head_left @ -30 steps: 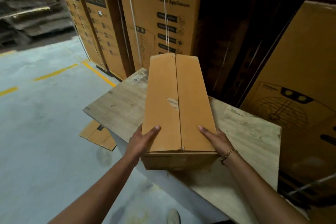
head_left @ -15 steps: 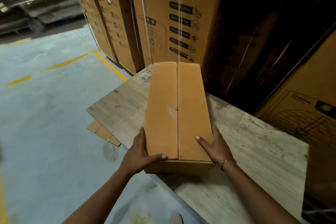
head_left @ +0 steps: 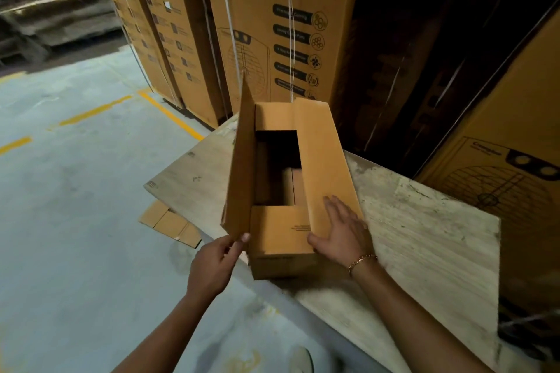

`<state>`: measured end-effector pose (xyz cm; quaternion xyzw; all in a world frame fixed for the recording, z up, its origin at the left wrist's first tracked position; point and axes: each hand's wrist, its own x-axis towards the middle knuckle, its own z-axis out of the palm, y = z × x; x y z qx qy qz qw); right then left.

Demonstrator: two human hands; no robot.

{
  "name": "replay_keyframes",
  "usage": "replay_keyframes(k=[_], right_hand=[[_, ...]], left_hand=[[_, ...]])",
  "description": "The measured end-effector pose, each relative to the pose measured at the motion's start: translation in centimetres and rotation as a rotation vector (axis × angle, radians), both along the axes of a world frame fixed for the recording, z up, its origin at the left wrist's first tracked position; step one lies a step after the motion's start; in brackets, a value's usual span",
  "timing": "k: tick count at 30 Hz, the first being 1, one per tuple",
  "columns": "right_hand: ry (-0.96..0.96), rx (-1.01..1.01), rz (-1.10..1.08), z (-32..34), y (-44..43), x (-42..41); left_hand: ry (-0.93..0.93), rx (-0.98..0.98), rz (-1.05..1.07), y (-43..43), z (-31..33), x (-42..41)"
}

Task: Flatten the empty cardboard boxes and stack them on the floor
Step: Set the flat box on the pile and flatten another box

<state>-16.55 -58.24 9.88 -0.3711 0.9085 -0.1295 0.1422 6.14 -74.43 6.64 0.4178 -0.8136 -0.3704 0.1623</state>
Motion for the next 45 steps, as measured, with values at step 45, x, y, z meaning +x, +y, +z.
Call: replay_keyframes(k=[45], right_hand=[[-0.031, 0.255, 0.141, -0.4, -4.2, -7.0]], left_hand=[[-0.048, 0.313, 0.006, -4.2, -3.4, -6.2]])
